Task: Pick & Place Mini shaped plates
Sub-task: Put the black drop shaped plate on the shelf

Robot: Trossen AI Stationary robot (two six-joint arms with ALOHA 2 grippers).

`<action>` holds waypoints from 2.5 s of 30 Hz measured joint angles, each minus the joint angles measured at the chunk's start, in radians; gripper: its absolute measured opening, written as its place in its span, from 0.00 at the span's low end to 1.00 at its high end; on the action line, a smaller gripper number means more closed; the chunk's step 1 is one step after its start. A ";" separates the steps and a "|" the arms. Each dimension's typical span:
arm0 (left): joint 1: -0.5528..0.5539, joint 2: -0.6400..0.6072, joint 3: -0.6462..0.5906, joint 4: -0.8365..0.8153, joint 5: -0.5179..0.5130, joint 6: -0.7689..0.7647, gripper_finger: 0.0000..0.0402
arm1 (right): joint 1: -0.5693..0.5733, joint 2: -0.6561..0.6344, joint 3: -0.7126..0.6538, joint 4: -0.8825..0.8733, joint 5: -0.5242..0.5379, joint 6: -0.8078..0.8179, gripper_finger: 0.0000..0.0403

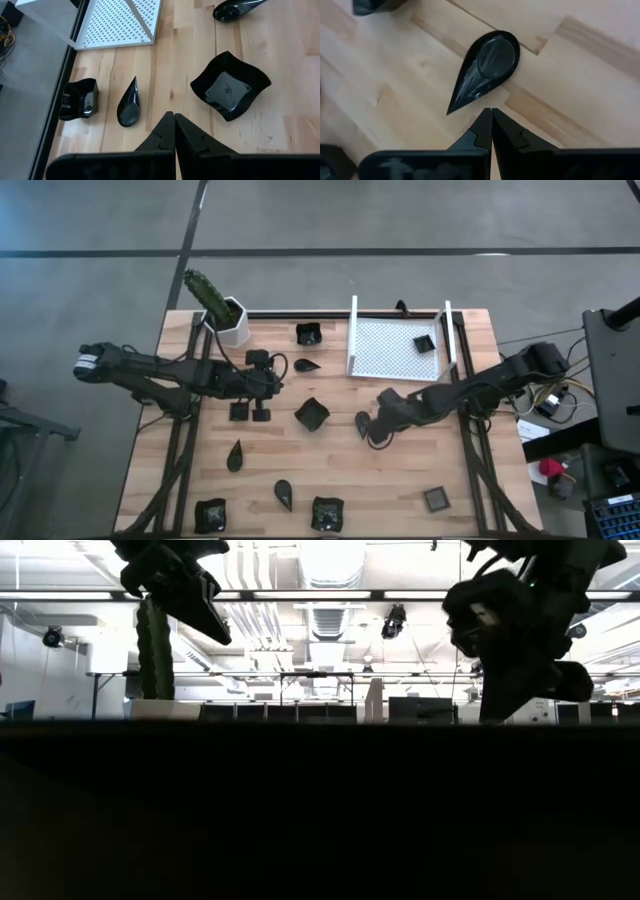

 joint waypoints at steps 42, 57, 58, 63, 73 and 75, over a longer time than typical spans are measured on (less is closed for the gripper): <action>0.000 0.000 -0.001 -0.006 0.000 0.036 0.00 | -0.049 0.250 0.028 0.108 0.031 0.280 0.16; 0.000 0.000 -0.001 -0.005 0.000 0.037 0.00 | -0.051 0.135 0.028 0.036 0.126 0.295 0.02; 0.000 0.000 -0.001 -0.006 0.000 0.037 0.00 | -0.053 0.114 0.028 0.005 0.142 0.301 0.02; 0.000 0.000 -0.001 -0.005 -0.001 0.037 0.00 | -0.097 -0.011 0.027 -0.173 0.219 0.342 0.02; 0.000 0.000 -0.001 -0.004 -0.001 0.035 0.00 | -0.395 -0.168 0.027 -0.274 0.260 0.117 0.02; 0.000 0.000 -0.001 -0.004 0.000 0.035 0.00 | -0.472 -0.179 0.027 -0.273 0.260 0.053 0.02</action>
